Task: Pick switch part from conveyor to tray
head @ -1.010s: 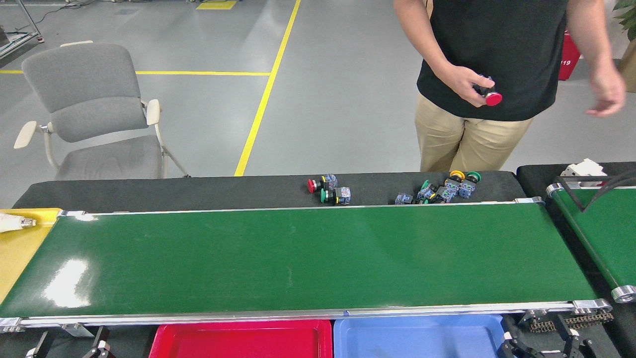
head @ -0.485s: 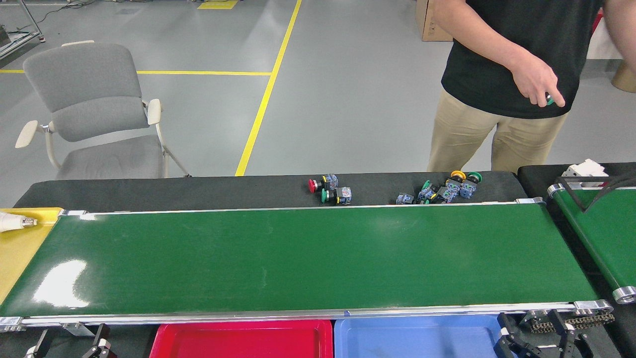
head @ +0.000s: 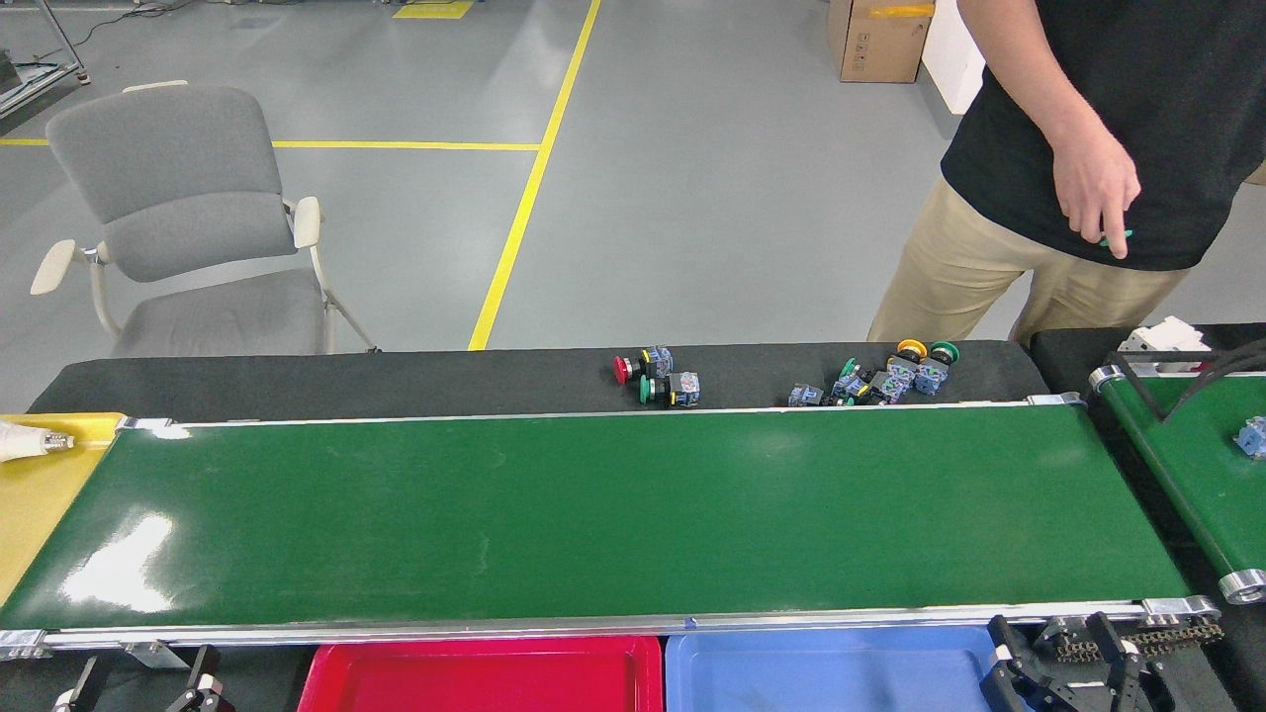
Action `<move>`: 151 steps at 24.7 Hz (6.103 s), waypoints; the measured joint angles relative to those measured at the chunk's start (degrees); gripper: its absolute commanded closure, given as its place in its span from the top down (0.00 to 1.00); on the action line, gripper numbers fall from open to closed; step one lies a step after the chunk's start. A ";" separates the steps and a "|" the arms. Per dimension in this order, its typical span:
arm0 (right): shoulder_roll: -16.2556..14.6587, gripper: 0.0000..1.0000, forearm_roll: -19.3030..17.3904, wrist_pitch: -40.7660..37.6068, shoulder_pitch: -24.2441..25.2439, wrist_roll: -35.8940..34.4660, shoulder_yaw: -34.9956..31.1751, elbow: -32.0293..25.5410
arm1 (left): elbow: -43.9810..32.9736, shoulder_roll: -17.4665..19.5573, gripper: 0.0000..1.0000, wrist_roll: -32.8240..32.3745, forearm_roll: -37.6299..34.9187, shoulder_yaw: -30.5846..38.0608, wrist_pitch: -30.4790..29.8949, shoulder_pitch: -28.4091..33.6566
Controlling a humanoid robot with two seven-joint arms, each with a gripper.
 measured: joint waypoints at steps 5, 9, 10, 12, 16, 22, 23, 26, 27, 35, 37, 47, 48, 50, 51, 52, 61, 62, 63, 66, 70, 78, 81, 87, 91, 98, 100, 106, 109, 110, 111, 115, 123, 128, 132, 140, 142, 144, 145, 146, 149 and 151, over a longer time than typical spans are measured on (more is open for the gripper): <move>0.16 0.99 0.00 -0.49 0.18 0.18 0.88 0.02 | 0.01 0.00 1.00 0.01 0.00 0.00 0.13 0.00; 0.16 0.99 0.00 -0.43 -0.06 0.27 0.91 0.67 | 0.03 0.00 1.00 0.01 0.00 0.00 0.16 -0.05; 0.16 0.99 0.00 -0.41 -0.28 0.30 0.91 0.92 | 0.06 0.00 1.00 0.01 -0.01 0.00 0.16 -0.09; 0.16 0.99 0.00 -0.30 -0.55 0.32 0.91 0.96 | 0.10 0.00 1.00 0.01 -0.01 0.00 0.16 -0.14; 0.15 0.99 0.00 -0.20 -0.56 0.33 0.91 1.14 | 0.20 0.00 1.00 0.02 -0.01 0.00 0.17 -0.17; 0.15 0.99 0.00 -0.23 -0.61 0.36 0.92 1.04 | 0.28 -0.17 1.00 0.01 -0.02 0.00 0.19 -0.24; 0.16 0.99 0.00 -0.26 -0.74 0.37 0.91 1.03 | 0.29 -0.17 1.00 0.02 -0.02 0.00 0.27 -0.25; 0.16 0.99 0.00 -0.41 -1.25 0.41 0.92 1.03 | 0.30 -0.17 1.00 0.02 -0.02 0.00 0.45 -0.26; 0.16 0.99 0.00 -0.41 -1.26 0.41 0.92 1.03 | 0.35 -0.17 1.00 0.02 -0.02 0.00 0.48 -0.26; 0.16 0.99 -0.05 0.07 -4.52 1.87 0.91 2.01 | 1.23 -0.17 1.00 0.05 -0.02 0.10 0.02 -0.28; 0.16 0.99 -0.06 0.15 -5.36 3.33 0.83 2.38 | 1.23 -0.16 1.00 0.05 -0.02 0.10 -0.01 -0.38; -3.73 0.98 0.51 6.44 -22.72 8.39 1.40 15.63 | 1.29 -0.11 1.00 0.07 -0.01 0.05 -0.02 -0.52; -3.87 0.98 0.70 6.67 -24.61 8.68 2.23 17.82 | 1.31 -0.11 1.00 0.09 -0.01 0.05 -0.02 -0.53; -3.90 0.99 1.58 7.77 -27.96 9.06 4.94 21.93 | 1.31 -0.10 1.00 0.11 -0.01 0.04 -0.02 -0.54; -3.90 0.98 1.91 8.96 -29.26 9.17 6.49 23.71 | 1.32 -0.10 1.00 0.12 -0.01 0.04 -0.03 -0.54; -3.91 0.98 2.04 10.00 -30.13 9.23 7.83 25.12 | 1.32 -0.10 1.00 0.12 -0.01 0.04 -0.03 -0.54; -6.88 0.98 2.15 16.04 -37.23 9.35 15.71 35.68 | 1.36 -0.10 1.00 0.15 -0.01 0.01 -0.10 -0.63; -6.88 0.98 2.15 16.22 -37.94 9.35 16.09 36.57 | 1.36 -0.09 1.00 0.17 -0.01 -0.01 -0.10 -0.63; -6.88 0.98 2.15 16.30 -38.56 9.35 16.59 37.28 | 1.37 -0.08 1.00 0.17 -0.01 -0.11 -0.11 -0.62; -6.88 0.98 2.15 16.95 -40.78 9.39 18.71 40.44 | 1.38 0.27 1.00 0.18 -0.02 -0.71 -0.15 -0.66; -6.84 0.93 2.14 19.76 -44.99 9.48 22.13 45.73 | 1.43 0.31 1.00 0.19 -0.01 -2.14 -0.19 -1.47; -6.83 0.10 2.12 21.89 -46.82 9.17 28.69 47.55 | 1.70 0.32 1.00 0.19 -0.01 -3.60 -0.38 -2.91; -6.84 0.02 1.82 22.22 -46.81 9.13 28.86 47.27 | 1.70 0.33 1.00 0.19 -0.01 -3.60 -0.30 -2.91; -6.85 0.02 1.70 15.37 -41.53 7.55 31.88 34.51 | 1.72 0.33 1.00 0.19 -0.01 -3.57 -0.30 -2.87; -6.70 0.04 3.38 4.95 -33.79 6.30 40.60 18.51 | 1.74 0.33 1.00 0.18 -0.01 -3.48 -0.25 -2.89; -2.78 1.00 6.56 -4.00 -32.02 5.89 58.67 14.21 | 1.78 0.33 1.00 0.18 -0.02 -3.65 -0.17 -3.88; -2.46 1.00 6.64 -4.24 -31.06 5.87 59.03 14.21 | 1.82 0.33 1.00 0.19 -0.02 -3.66 -0.14 -3.89; -1.66 0.94 6.31 3.03 -21.38 5.61 45.69 6.31 | 1.87 0.30 1.00 0.18 -0.02 -3.54 -0.14 -3.74; -1.67 0.97 6.31 14.72 -11.17 3.52 34.30 0.38 | 1.87 0.30 1.00 0.19 -0.02 -3.53 -0.15 -3.75; -1.68 0.97 6.31 17.92 -8.04 1.38 30.61 -0.37 | 1.87 0.30 1.00 0.18 -0.02 -3.53 -0.16 -3.75; -1.67 0.97 6.30 19.91 -5.81 -0.50 27.56 -0.50 | 1.87 0.30 1.00 0.19 -0.02 -3.54 -0.16 -3.75; -0.53 0.97 6.25 24.52 -5.00 -3.21 20.89 0.11 | 1.87 0.30 1.00 0.09 -0.02 -3.63 -0.16 -4.23; 0.83 0.97 8.12 32.13 -24.25 2.04 24.80 15.13 | 2.37 0.36 1.00 -0.21 -0.06 -3.99 -0.16 -4.94; 1.80 0.98 8.15 37.56 -32.33 2.48 30.02 27.41 | 2.98 0.48 1.00 -0.23 -0.07 -4.90 -0.16 -5.13; 3.23 0.98 7.76 39.91 -35.93 2.52 30.58 33.01 | 3.48 0.48 1.00 -0.25 -0.08 -4.95 -0.16 -5.81; 3.68 0.31 7.43 41.68 -39.98 2.55 30.76 39.33 | 3.81 0.90 1.00 -0.30 -0.08 -4.99 -0.09 -6.56; 3.67 0.22 7.44 40.83 -39.98 2.58 30.83 39.51 | 3.82 0.90 1.00 -0.32 -0.08 -5.00 -0.09 -6.65; 3.66 0.16 7.43 40.24 -39.97 2.61 30.84 39.46 | 3.88 0.91 1.00 -0.32 -0.08 -5.00 -0.08 -6.69; 3.65 0.13 7.44 39.95 -39.97 2.64 30.84 39.32 | 3.88 0.96 1.00 -0.32 -0.08 -5.00 -0.09 -6.71; 3.65 0.10 7.47 39.49 -39.96 2.66 30.87 38.96 | 3.89 1.14 1.00 -0.32 -0.08 -5.00 -0.08 -6.72; 3.38 0.04 7.51 37.41 -38.93 2.68 32.81 34.56 | 3.90 1.31 1.00 -0.32 -0.08 -4.99 -0.07 -6.70; 2.96 0.04 7.57 35.36 -36.07 3.14 37.38 28.32 | 3.94 1.31 1.00 -0.33 -0.08 -4.98 -0.07 -6.70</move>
